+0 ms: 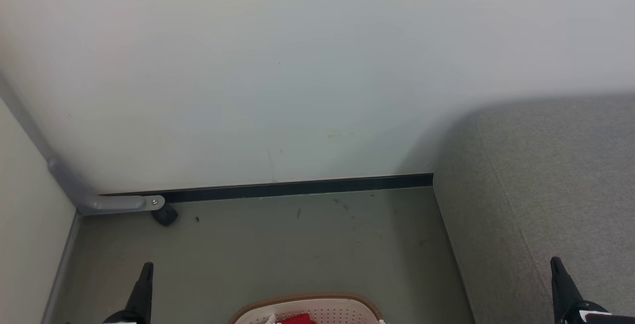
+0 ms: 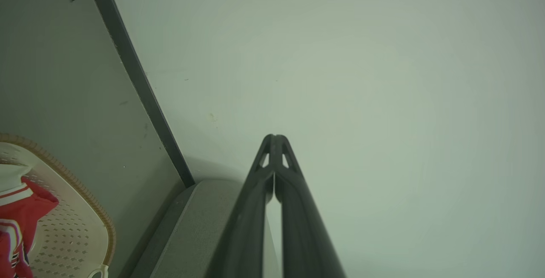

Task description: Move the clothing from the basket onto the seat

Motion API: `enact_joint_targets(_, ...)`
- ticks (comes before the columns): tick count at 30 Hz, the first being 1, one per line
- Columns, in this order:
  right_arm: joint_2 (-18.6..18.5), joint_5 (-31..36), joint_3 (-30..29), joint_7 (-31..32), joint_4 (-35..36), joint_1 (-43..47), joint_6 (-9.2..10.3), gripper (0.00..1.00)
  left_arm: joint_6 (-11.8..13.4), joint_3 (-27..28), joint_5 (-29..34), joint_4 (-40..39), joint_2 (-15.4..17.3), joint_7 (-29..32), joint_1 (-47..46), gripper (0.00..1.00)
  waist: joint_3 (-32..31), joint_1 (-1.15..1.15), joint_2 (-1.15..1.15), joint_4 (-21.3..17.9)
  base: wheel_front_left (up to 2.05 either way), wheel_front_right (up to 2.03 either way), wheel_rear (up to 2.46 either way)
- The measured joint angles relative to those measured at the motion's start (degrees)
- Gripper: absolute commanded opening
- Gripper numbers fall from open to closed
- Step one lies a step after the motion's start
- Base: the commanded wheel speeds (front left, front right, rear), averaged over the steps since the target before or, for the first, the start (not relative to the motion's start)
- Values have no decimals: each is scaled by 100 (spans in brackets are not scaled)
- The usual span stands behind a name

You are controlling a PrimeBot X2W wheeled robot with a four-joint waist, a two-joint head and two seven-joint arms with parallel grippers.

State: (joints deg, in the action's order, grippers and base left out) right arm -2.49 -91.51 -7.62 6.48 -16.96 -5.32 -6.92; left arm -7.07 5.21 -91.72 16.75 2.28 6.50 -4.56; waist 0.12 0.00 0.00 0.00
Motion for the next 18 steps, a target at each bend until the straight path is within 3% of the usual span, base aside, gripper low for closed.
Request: enact_joint_targets(18, 0, 0, 0, 0, 0, 0, 0, 0, 0, 0, 0, 0, 0, 0, 0, 0, 0, 0, 0, 0, 0, 0, 0)
